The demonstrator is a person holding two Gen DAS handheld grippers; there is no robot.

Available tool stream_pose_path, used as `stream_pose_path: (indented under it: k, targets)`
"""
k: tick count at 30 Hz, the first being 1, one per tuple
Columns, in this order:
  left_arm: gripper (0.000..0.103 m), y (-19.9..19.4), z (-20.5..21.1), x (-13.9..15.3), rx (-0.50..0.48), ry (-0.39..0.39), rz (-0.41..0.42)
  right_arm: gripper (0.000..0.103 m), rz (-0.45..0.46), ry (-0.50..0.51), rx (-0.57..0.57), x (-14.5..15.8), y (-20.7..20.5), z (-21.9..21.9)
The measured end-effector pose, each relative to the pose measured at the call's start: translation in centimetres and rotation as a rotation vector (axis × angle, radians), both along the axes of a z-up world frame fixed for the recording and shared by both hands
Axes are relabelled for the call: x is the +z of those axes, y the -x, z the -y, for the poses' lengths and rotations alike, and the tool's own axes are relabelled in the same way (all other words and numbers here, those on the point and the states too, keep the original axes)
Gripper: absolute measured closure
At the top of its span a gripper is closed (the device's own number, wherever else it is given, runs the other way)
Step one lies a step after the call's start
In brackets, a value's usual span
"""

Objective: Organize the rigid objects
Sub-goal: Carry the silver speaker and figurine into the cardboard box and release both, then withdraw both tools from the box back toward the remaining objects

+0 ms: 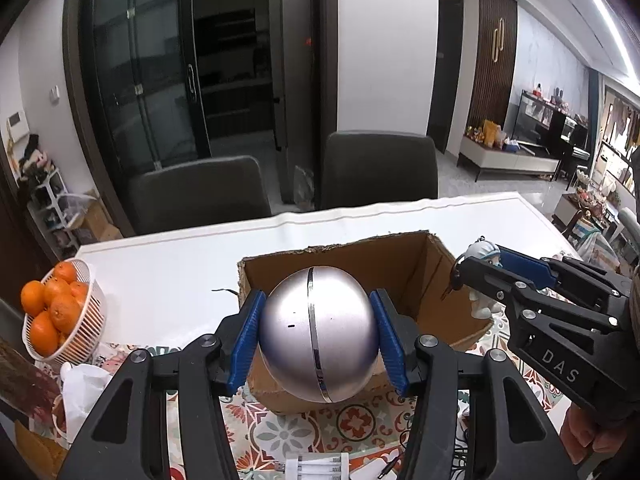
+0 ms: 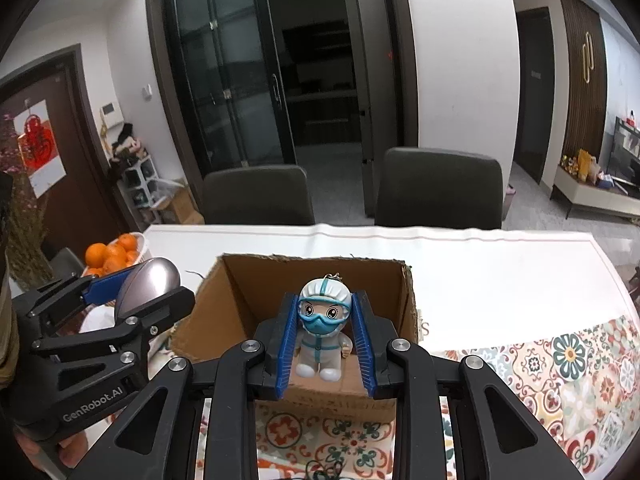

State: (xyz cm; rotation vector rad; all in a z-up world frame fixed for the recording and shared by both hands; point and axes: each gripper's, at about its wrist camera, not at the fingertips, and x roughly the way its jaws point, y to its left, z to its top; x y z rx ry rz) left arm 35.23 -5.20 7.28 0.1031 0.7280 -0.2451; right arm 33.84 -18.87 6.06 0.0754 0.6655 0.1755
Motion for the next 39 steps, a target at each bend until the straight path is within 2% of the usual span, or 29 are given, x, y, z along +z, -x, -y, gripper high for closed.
stream_pose_path:
  k: [10, 22, 24, 29, 31, 33, 39]
  targets:
    - [0.05, -4.0, 0.8, -3.6, 0.008, -0.025, -0.147, 0.075, -0.106, 0.012, -0.005, -2.6, -3.8, 0.6]
    - [0.049, -4.9, 0.9, -5.9, 0.026, -0.068, -0.182, 0.075, -0.191, 0.017, 0.005, -5.3, -5.3, 0.8]
    - [0.034, -4.8, 0.8, -5.8, 0.033, -0.066, -0.173, 0.07, -0.204, 0.011, 0.006, -5.5, -5.5, 0.8]
    - [0.031, -3.7, 0.6, -5.1, 0.059, -0.101, -0.12, 0.07, -0.199, 0.018, -0.01, -5.4, -5.0, 1.0]
    - [0.026, -3.0, 0.4, -4.7, 0.066, -0.089, -0.109, 0.069, -0.187, 0.011, -0.021, -5.1, -4.3, 1.1]
    - [0.02, -2.4, 0.1, -4.3, 0.071, -0.069, -0.097, 0.061, -0.173, 0.01, -0.027, -4.8, -3.8, 1.1]
    - [0.012, -0.1, -0.6, -3.5, 0.101, -0.055, -0.062, 0.057, -0.121, 0.023, -0.048, -3.6, -1.4, 0.8]
